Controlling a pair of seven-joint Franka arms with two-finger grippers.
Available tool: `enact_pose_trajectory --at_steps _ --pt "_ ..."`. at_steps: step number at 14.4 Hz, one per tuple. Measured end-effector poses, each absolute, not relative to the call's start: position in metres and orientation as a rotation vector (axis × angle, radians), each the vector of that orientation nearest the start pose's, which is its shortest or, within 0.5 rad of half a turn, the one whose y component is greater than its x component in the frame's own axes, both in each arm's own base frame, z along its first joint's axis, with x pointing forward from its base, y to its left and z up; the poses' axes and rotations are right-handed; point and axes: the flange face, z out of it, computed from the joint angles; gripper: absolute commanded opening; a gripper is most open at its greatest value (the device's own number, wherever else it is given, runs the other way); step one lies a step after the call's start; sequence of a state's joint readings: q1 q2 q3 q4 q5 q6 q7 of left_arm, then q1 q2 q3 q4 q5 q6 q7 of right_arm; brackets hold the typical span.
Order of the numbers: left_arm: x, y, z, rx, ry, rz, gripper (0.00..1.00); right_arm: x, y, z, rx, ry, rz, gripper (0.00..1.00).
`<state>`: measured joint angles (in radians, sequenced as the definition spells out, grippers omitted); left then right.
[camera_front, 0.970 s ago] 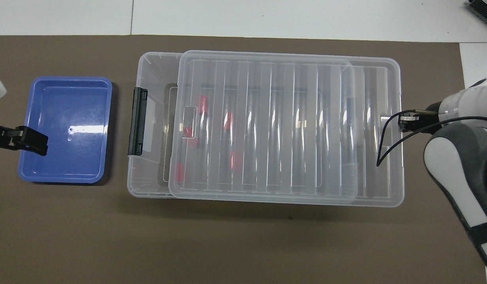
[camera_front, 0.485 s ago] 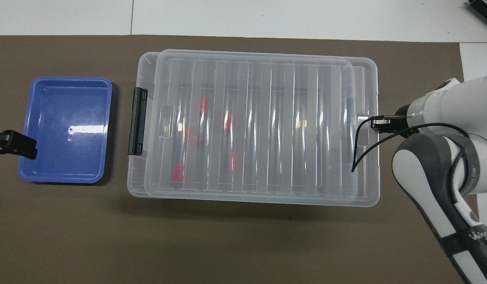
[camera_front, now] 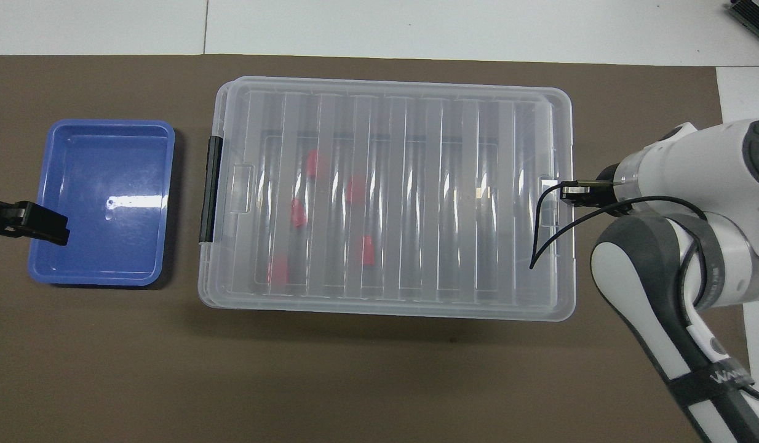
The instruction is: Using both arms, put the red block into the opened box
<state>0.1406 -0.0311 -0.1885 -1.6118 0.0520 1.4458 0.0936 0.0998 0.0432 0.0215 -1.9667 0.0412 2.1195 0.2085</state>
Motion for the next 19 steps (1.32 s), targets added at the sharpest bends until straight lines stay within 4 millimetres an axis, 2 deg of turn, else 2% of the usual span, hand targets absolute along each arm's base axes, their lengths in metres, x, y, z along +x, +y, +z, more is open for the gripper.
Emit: enact_pose_trajectory --at_steps 5,8,10,11,12,13,16,19 --pt "0.530 -0.021 0.612 -3.073 0.213 0.209 1.00 0.573 0.075 0.462 -3.076 0.158 -0.167 0.00" --pt "0.531 -0.019 0.612 -3.073 0.208 0.206 1.00 0.571 0.066 0.471 -3.074 0.184 -0.183 0.00" --pt "0.531 -0.020 0.612 -3.073 0.209 0.204 1.00 0.568 0.049 0.479 -3.074 0.229 -0.173 0.01" --pt "0.531 -0.020 0.611 -3.073 0.212 0.205 1.00 0.565 0.038 0.484 -3.074 0.261 -0.160 0.32" --pt "0.531 -0.021 0.611 -3.072 0.215 0.207 1.00 0.562 0.026 0.491 -3.073 0.296 -0.151 0.87" --pt "0.530 -0.022 0.610 -3.072 0.217 0.209 1.00 0.560 0.013 0.500 -3.070 0.333 -0.144 1.00" --pt "0.530 -0.022 0.609 -3.071 0.217 0.213 1.00 0.557 -0.022 0.528 -3.063 0.425 -0.150 1.00" --pt "0.528 -0.023 0.608 -3.070 0.217 0.215 1.00 0.560 -0.042 0.566 -3.106 0.454 -0.176 1.00"
